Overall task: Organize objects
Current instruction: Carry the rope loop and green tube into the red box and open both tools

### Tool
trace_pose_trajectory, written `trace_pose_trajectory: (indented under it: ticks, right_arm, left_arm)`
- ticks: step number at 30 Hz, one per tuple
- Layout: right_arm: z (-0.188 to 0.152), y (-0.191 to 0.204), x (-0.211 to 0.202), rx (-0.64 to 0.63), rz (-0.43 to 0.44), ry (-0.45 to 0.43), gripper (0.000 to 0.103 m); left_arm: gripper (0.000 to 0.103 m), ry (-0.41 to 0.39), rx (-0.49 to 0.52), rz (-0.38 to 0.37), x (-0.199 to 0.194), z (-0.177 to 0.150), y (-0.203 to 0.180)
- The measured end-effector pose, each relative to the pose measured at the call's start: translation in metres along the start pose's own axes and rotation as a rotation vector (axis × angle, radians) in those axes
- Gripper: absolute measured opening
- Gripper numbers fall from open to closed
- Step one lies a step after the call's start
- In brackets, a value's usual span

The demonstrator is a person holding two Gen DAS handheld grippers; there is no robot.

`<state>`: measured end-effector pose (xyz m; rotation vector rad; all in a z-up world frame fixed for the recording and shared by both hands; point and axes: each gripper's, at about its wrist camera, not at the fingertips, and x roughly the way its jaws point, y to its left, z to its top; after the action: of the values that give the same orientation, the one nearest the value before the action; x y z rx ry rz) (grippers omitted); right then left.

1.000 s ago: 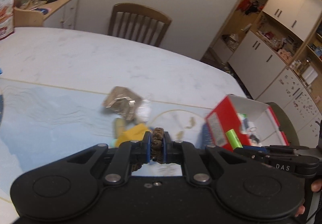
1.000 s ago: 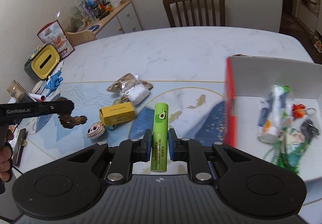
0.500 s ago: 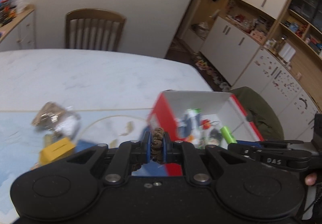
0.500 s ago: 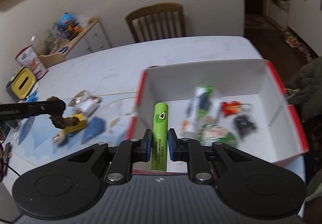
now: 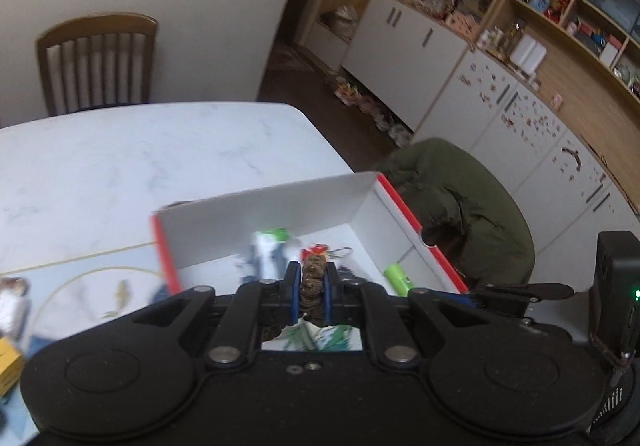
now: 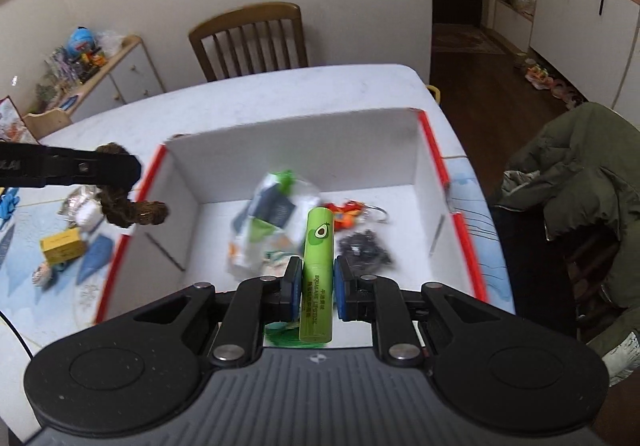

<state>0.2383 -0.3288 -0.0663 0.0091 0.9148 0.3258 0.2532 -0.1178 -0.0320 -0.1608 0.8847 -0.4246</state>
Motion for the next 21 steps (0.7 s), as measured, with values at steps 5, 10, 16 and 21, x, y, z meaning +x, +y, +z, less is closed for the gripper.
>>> trace_pose_trajectory:
  ticks: [5,10,16,21]
  right_arm:
    - [-0.001,-0.013,0.016,-0.017,-0.016,0.036,0.016]
    - [-0.003,-0.016,0.031,-0.054,-0.024,0.071,0.016]
    - [-0.003,-0.017,0.050,-0.087,-0.035,0.111,0.016]
    - [-0.001,-0.020,0.062,-0.087,-0.024,0.130,0.016]
  left_arm:
    - [0.009,0.060,0.031,0.015,0.046,0.006,-0.016]
    - [0.009,0.097,0.058,0.044,0.081,0.010,-0.029]
    - [0.009,0.141,0.081,0.066,0.114,0.010,-0.040]
    - [0.009,0.181,0.083,0.083,0.137,0.010,-0.042]
